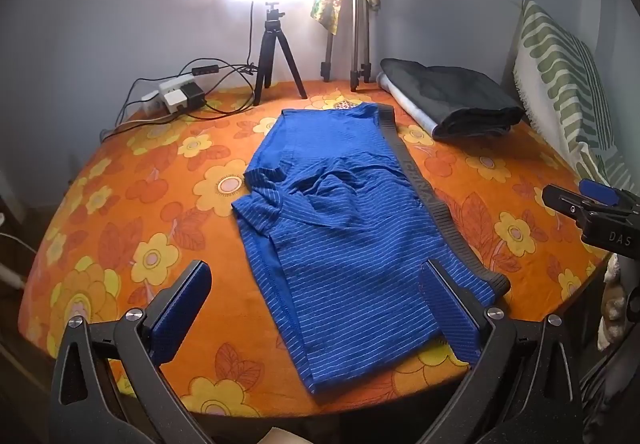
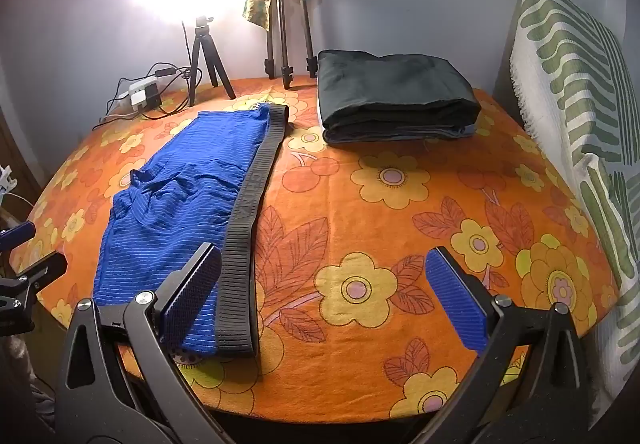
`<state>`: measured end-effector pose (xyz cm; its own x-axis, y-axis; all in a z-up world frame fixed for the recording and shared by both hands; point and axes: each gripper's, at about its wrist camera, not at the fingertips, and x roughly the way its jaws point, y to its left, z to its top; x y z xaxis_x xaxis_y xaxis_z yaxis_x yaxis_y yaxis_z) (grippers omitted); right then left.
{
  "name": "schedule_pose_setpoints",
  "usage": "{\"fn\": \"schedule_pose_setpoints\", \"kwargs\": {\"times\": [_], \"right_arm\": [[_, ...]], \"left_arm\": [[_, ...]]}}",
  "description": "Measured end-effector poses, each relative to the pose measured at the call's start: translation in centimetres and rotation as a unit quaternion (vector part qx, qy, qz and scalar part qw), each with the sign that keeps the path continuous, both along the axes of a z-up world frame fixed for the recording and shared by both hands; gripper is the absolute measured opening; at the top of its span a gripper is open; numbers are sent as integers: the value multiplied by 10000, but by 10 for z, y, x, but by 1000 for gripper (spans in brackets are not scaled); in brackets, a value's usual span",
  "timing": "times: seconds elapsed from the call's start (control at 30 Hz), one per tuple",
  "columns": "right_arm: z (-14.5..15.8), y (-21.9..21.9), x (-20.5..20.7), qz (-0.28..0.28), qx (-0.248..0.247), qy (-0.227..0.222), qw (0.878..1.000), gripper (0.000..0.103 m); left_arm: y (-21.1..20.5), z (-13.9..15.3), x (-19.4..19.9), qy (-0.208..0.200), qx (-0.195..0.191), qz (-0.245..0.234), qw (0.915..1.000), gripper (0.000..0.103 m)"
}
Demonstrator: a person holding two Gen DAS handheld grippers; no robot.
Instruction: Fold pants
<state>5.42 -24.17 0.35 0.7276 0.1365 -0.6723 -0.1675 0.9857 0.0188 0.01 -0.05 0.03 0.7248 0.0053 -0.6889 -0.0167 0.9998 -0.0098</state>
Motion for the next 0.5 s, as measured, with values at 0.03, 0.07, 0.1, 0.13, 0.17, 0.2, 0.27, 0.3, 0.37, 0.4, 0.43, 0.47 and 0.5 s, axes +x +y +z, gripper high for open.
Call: {"fn": "schedule_pose_setpoints", "kwargs": {"times": [0.03,0.07,0.1,0.13,0.17,0.2,0.27,0.3,0.37,0.4,0.43,0.47,0.5], "right_arm": [[0,0,0,3,-4,-9,10000,103],[0,0,0,2,-2,-1,10000,103],[0,0,0,-1,-5,-1,10000,103],[0,0,0,-3,-16,-7,10000,103],[0,0,0,-9,-19,-7,10000,103],[0,0,0,-9,-16,-5,10000,103],[0,0,0,-6,-18,-5,10000,103],[0,0,-1,-6,-19,-6,10000,103],[0,0,0,1,-27,-5,10000,103],[0,0,-1,0,-24,-11,10000,103],[0,0,-1,2,-33,-15,10000,103],[0,1,-1,3,-35,-17,10000,103],[0,1,-1,2,-35,-18,10000,103]], "left_arm": [[0,1,1,-8,4,4,10000,103],[1,1,1,1,-4,0,10000,103],[1,1,1,3,-12,0,10000,103],[1,0,2,8,-15,0,10000,103],[1,0,2,11,-17,3,10000,103],[1,0,3,15,-23,5,10000,103],[2,-1,5,24,-36,4,10000,103],[1,-2,6,26,-37,1,10000,103],[0,0,0,-4,4,-9,10000,103],[0,0,0,-6,8,-13,10000,103],[1,0,0,-8,15,-15,10000,103],[1,0,0,-4,2,3,10000,103],[1,0,0,-3,2,4,10000,103]]}}
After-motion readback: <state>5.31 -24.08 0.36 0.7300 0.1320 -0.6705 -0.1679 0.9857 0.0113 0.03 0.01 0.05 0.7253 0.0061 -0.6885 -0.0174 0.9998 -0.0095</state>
